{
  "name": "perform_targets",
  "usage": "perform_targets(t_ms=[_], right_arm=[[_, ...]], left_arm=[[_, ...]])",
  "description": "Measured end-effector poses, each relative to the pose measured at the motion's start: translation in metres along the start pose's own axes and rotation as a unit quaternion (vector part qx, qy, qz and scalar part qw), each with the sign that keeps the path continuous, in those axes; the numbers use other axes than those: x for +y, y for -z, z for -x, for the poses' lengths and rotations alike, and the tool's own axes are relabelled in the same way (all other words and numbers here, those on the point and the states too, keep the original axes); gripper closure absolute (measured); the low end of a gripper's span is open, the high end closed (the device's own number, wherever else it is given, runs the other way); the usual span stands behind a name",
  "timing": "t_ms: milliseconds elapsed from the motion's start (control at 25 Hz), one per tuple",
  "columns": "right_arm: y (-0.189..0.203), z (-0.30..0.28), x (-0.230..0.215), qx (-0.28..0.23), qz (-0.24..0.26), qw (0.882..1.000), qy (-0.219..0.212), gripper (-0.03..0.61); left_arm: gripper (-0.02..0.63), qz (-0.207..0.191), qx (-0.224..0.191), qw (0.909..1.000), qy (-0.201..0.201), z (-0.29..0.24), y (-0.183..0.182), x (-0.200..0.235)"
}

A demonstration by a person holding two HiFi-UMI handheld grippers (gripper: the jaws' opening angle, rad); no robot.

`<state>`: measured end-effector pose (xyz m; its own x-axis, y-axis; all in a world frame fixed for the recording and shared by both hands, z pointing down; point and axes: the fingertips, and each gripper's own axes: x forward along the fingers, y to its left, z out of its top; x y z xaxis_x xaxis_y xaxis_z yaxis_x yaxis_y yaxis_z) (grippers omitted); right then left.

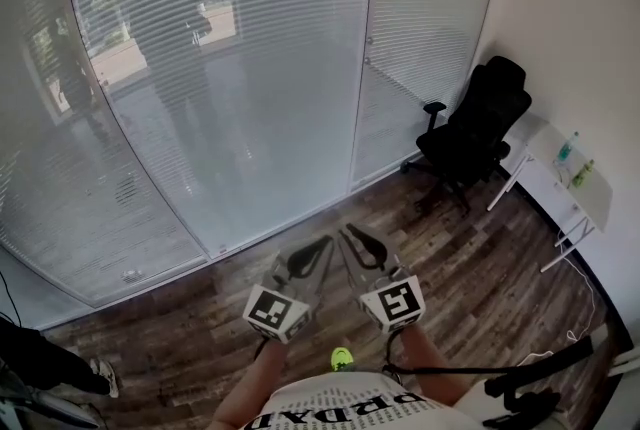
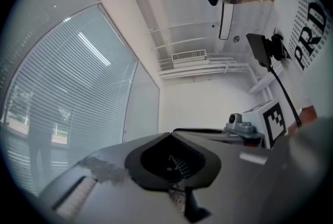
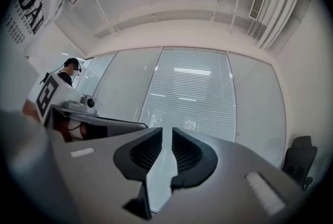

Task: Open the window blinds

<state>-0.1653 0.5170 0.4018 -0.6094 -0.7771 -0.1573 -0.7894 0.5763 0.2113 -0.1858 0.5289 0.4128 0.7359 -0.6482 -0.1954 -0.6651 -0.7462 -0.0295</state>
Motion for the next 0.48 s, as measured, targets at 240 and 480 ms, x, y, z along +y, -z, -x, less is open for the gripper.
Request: perform_targets(t_ms=[240,480], right_arm=[[0.004,-0.030,-0.052,-0.008,0.007,1.000,-0.015,0.512],[0.023,-0.030,-0.097,-0.003,-0.003,1.000,-0.021,0.512]], left_arm=[[0.620,-0.003,-0.001,0.9997,-0.022,-0.053,0.002,0.032],[0.620,-0.018,0.000,0.9994,-0.028,-0.098,0.014,0.032]])
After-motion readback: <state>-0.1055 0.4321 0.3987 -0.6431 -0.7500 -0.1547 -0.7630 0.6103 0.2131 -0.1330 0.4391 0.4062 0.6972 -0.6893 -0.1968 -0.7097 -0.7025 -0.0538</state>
